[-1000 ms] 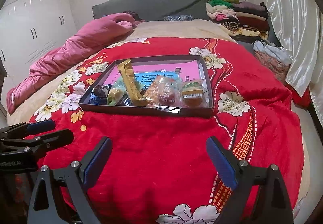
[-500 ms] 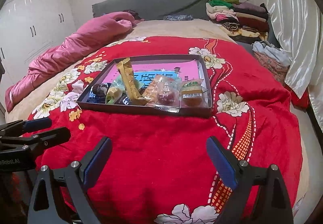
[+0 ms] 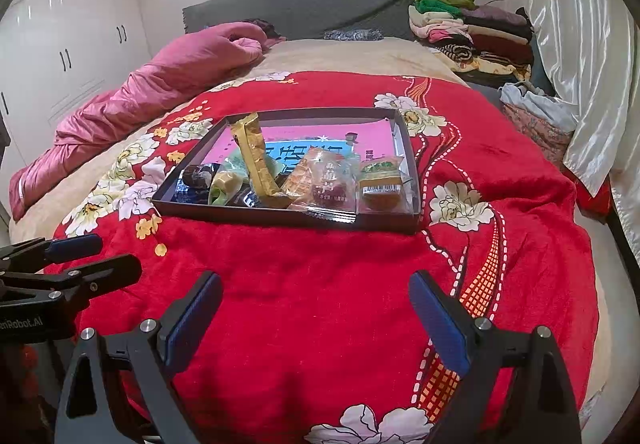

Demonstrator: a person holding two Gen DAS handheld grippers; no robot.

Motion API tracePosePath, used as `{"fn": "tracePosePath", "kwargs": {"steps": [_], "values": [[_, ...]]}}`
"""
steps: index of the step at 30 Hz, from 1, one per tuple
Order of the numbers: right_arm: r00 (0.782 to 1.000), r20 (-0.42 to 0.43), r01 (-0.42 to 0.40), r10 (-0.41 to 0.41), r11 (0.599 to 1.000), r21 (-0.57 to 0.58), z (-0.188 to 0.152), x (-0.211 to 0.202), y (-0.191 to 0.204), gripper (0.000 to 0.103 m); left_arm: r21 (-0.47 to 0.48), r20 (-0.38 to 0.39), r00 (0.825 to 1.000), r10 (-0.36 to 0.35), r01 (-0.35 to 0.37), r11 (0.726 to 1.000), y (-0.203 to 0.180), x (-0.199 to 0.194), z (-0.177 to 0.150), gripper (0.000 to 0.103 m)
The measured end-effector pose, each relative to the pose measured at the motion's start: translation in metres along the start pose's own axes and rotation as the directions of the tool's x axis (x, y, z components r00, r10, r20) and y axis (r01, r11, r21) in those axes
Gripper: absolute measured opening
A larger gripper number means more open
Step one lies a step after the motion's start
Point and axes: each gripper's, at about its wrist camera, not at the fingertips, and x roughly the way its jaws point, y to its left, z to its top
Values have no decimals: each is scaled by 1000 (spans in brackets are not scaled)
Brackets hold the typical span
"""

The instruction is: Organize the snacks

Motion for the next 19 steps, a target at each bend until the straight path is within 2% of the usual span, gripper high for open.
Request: {"fn": "tracePosePath", "kwargs": {"steps": [6,10,15,19], "values": [[1000,0,0,0,1000,6,0,0,-2,98,6,0,1000,-13,13,1000,0,0,0,82],[1000,-1,1,-1,1000,17,1,3,-6,98,2,3,1000,12,-12,1000,0,-1,1,82],[1000,3,10,-10,1000,22,2,6,-9,101,-56,-12,999,32,-33,998,15,3,5,82],[1000,11,29,-29,999,25,5,9,-14,102,-107,14,999,43,-41,993,33,6,10,82]]}}
